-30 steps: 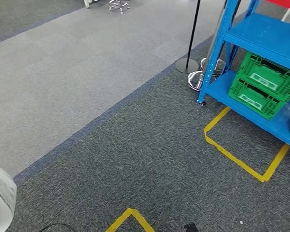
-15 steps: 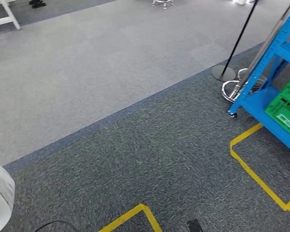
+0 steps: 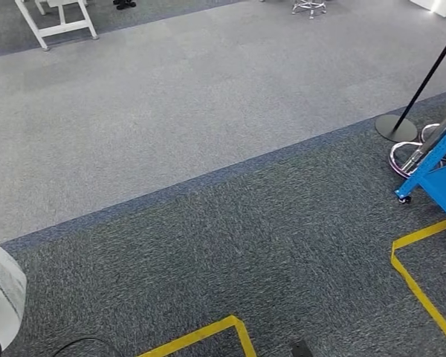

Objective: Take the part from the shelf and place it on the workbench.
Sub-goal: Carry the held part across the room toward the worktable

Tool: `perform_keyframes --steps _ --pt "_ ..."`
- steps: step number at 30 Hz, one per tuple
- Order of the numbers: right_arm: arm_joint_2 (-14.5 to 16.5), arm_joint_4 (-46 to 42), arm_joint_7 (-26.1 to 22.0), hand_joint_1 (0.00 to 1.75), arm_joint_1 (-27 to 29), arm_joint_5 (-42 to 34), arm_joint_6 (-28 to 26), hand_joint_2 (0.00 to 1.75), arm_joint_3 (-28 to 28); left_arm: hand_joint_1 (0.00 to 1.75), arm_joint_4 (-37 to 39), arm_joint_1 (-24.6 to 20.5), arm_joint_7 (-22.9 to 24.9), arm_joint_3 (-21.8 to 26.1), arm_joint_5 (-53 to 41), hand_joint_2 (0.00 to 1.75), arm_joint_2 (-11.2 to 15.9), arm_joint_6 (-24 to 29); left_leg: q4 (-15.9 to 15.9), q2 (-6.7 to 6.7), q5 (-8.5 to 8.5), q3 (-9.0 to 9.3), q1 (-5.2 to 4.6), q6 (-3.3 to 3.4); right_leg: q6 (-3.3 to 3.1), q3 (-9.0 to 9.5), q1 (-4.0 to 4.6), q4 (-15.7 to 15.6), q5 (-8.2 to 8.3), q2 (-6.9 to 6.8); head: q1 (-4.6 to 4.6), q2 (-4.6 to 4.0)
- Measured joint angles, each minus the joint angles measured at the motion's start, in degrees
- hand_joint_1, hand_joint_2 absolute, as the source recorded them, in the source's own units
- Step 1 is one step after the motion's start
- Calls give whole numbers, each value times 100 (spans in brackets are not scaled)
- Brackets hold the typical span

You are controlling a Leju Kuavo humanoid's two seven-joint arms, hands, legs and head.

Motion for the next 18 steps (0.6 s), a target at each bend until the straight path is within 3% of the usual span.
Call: perform_keyframes --steps 2,3,4,6,8,10,11,12,14,16,18 --pt "1 -36 17 0 51 -52 -2 175 47 175 -3 -26 0 -20 -12 175 1 -14 743 168 -364 -333 33 -58 -19 -4 18 2 -12 -184 -12 0" --pt "1 -50 25 0 70 -78 -3 175 68 175 -3 -30 0 -27 -20 175 2 -23 978 191 -437 -433 47 -73 -21 -7 23 3 -18 -270 -10 0" --pt "1 -62 32 0 80 -102 -3 175 90 175 -3 -30 0 -32 -34 175 2 -32 1001 208 -394 -429 55 -77 -20 -7 27 4 -24 -350 -12 0" --pt "2 -85 40 0 87 -140 -4 175 131 175 -3 -31 0 -36 -80 175 3 -37 409 310 -46 -99 49 -45 -6 14 33 4 -39 -489 -12 0" --pt "3 -103 54 0 92 -170 -7 175 176 175 -3 -42 0 -42 -120 175 3 -38 -356 556 216 298 -2 35 29 38 54 10 -61 -604 -9 0" --pt "3 -115 68 0 96 -190 -9 175 211 175 -4 -53 0 -45 -134 175 4 -38 -619 649 245 399 -61 119 83 47 64 13 -77 -710 -5 0" --pt "3 -121 72 0 95 -195 -9 175 223 175 -5 -50 0 -45 -135 175 5 -38 -632 584 259 383 -74 159 115 58 61 8 -80 -766 -6 0" --pt "3 -127 73 0 94 -197 -9 175 236 175 -7 -42 0 -44 -135 175 4 -38 -664 523 284 388 -67 192 148 58 51 14 -97 -771 -5 0" --pt "2 -140 71 0 96 -201 -10 175 261 175 -11 -40 0 -45 -136 175 -1 -37 -736 404 339 416 -37 260 199 -33 39 224 -260 -538 10 0" --pt "1 -150 73 0 120 -205 -11 175 272 175 -14 -58 0 -51 -136 175 -4 -36 -760 281 369 419 -21 300 219 -356 32 895 -610 -217 28 0" --pt "1 -157 79 0 147 -205 -11 175 271 175 -14 -64 0 -58 -136 175 -5 -37 -752 136 375 406 -23 311 230 -726 31 1597 -836 -125 29 0"
